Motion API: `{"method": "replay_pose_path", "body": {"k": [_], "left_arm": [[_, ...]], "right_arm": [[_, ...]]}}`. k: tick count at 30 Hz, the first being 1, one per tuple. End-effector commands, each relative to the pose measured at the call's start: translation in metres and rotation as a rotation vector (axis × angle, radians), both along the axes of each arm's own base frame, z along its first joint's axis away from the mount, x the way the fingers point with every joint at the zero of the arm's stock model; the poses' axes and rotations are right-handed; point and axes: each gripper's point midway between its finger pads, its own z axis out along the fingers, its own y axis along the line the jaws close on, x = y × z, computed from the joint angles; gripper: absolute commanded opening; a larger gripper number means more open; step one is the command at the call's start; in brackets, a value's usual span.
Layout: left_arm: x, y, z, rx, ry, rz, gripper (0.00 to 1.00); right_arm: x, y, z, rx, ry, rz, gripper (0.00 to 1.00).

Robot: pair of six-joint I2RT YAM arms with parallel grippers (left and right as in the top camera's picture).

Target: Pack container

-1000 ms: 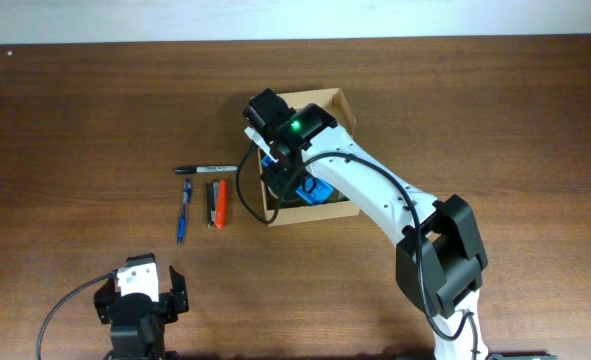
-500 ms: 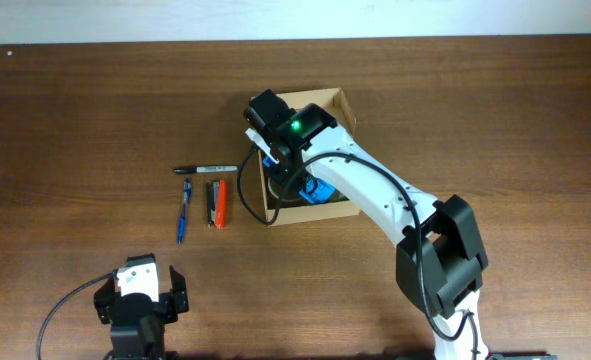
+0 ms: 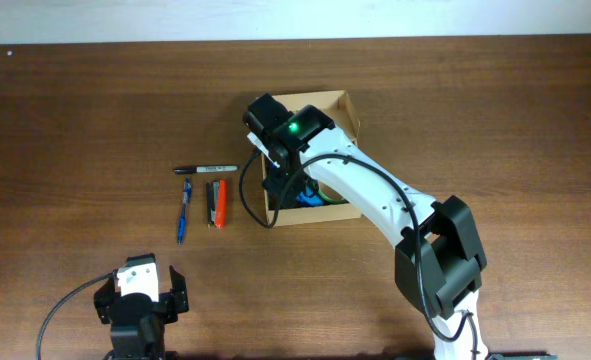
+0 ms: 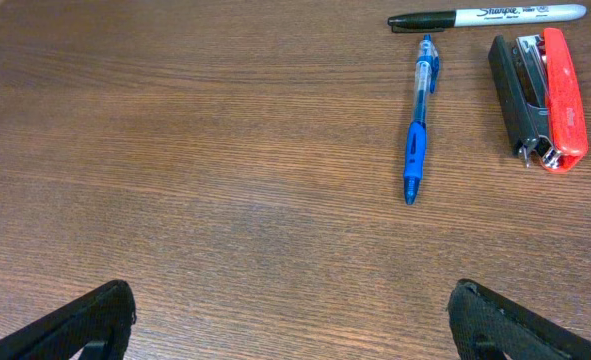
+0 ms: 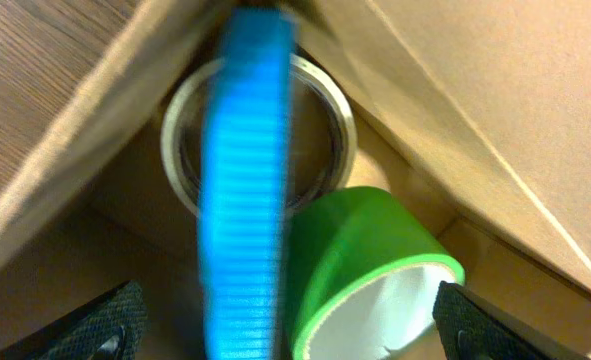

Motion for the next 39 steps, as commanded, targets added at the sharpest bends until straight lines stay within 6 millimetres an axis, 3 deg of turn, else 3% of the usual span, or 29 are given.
{"method": "replay_pose_path", "body": {"k": [1, 9, 14, 19, 28, 31, 39], "left_arm": [[0.0, 0.002, -0.002, -0.006, -0.005, 0.019, 1.0], [0.0, 0.002, -0.002, -0.006, -0.005, 0.019, 0.99], [0.0, 0.002, -0.002, -0.006, -0.005, 0.019, 0.99], [0.0, 0.002, -0.002, -0.006, -0.005, 0.019, 1.0], [0.0, 0.002, -0.002, -0.006, -0.005, 0.019, 1.0], [0.0, 0.002, -0.002, -0.006, -0.005, 0.019, 1.0], [0.0, 0.002, -0.002, -0.006, -0.005, 0.019, 1.0]], "right_arm": [[0.005, -0.008, 0.004, -0.057, -0.042, -0.009, 0.94], [0.013, 0.008, 0.04, 0.041, -0.098, -0.005, 0.95], [-0.001, 0.031, 0.072, 0.201, -0.068, 0.081, 1.0], [-0.013, 0.03, 0.11, 0.28, -0.099, 0.096, 0.99], [-0.045, 0.001, 0.191, 0.364, -0.234, 0.126, 0.99], [-0.057, -0.02, 0.203, 0.348, -0.283, 0.11, 0.99], [-0.09, -0.057, 0.207, 0.399, -0.406, 0.085, 0.99]]}}
